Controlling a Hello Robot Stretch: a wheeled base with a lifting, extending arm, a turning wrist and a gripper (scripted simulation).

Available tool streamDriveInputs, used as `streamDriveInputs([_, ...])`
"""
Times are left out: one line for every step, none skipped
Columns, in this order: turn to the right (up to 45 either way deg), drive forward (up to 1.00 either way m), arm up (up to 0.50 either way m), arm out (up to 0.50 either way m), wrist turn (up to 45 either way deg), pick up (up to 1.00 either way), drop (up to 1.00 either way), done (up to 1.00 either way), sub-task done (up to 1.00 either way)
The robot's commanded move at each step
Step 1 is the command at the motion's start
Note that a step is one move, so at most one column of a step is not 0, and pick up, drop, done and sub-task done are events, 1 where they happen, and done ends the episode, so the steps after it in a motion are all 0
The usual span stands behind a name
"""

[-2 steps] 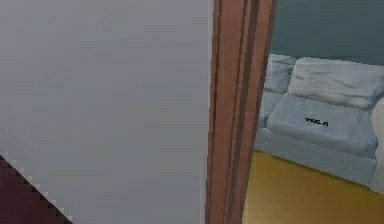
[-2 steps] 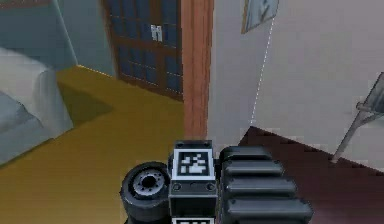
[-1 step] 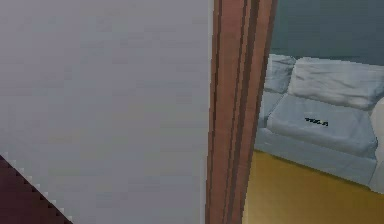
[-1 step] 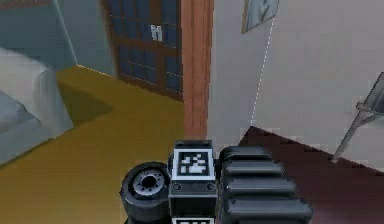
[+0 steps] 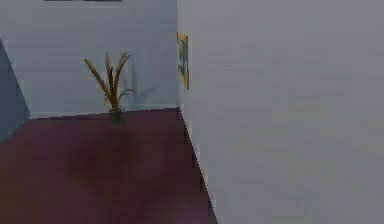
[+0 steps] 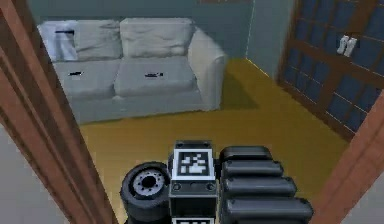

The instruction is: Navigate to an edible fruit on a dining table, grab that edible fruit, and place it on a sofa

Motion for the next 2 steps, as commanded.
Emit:
streamDriveInputs([-45.0, 0.00, 0.00, 0.00, 0.0, 0.00, 0.00, 0.00, 0.00])
streamDriveInputs([-45.0, 0.00, 0.00, 0.00, 0.0, 0.00, 0.00, 0.00, 0.00])
